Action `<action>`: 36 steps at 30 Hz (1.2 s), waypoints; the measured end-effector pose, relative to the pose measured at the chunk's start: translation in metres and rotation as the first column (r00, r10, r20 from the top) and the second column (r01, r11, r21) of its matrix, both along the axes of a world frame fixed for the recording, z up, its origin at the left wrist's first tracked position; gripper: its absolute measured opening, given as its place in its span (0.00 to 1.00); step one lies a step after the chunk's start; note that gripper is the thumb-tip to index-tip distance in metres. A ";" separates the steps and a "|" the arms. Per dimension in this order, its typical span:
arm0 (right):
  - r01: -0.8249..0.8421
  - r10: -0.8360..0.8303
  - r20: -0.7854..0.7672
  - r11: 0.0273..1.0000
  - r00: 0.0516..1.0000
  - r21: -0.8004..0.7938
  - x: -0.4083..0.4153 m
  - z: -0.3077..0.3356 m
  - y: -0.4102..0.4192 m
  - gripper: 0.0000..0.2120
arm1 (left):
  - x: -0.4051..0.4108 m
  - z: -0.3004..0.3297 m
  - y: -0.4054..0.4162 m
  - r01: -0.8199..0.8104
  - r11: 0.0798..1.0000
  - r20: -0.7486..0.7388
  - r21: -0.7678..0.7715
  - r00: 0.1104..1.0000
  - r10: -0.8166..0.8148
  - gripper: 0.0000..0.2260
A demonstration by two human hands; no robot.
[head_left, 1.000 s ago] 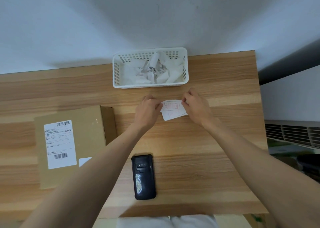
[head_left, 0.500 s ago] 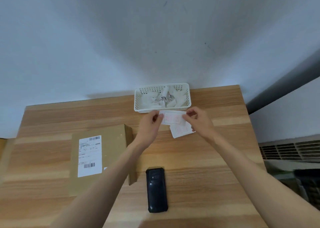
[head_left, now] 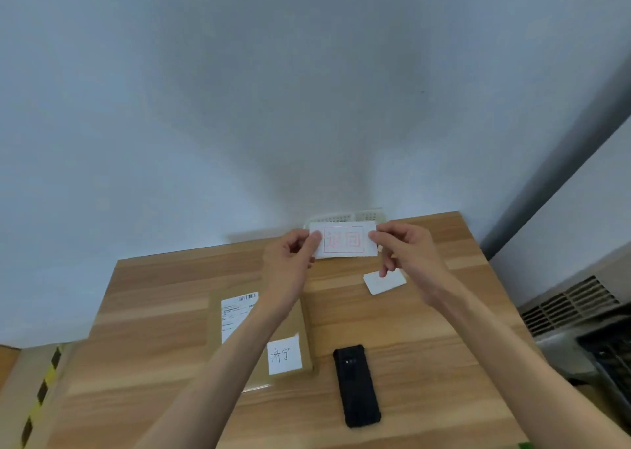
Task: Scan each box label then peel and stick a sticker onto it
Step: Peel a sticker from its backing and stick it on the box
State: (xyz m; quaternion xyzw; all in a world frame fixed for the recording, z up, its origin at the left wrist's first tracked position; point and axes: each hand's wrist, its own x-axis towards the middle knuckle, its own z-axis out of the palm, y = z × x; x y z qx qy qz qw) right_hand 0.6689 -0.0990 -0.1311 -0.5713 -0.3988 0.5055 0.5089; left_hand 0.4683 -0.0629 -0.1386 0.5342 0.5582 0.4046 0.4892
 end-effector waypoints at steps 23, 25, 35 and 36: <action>-0.086 0.072 0.067 0.967 0.995 0.242 0.038 0.089 -0.024 0.04 | 0.030 0.097 -0.020 -0.092 0.978 0.181 0.187 0.982 0.058 0.08; -0.111 0.098 0.067 0.964 0.993 0.243 0.044 0.088 -0.023 0.04 | 0.034 0.099 -0.020 -0.110 0.975 0.191 0.191 0.979 0.073 0.08; -0.173 0.160 0.069 0.948 0.985 0.267 0.067 0.087 -0.019 0.04 | 0.056 0.102 -0.020 -0.135 0.967 0.186 0.215 0.978 0.096 0.08; -0.173 0.160 0.071 0.948 0.985 0.267 0.070 0.087 -0.020 0.04 | 0.059 0.102 -0.020 -0.133 0.965 0.170 0.225 0.981 0.096 0.07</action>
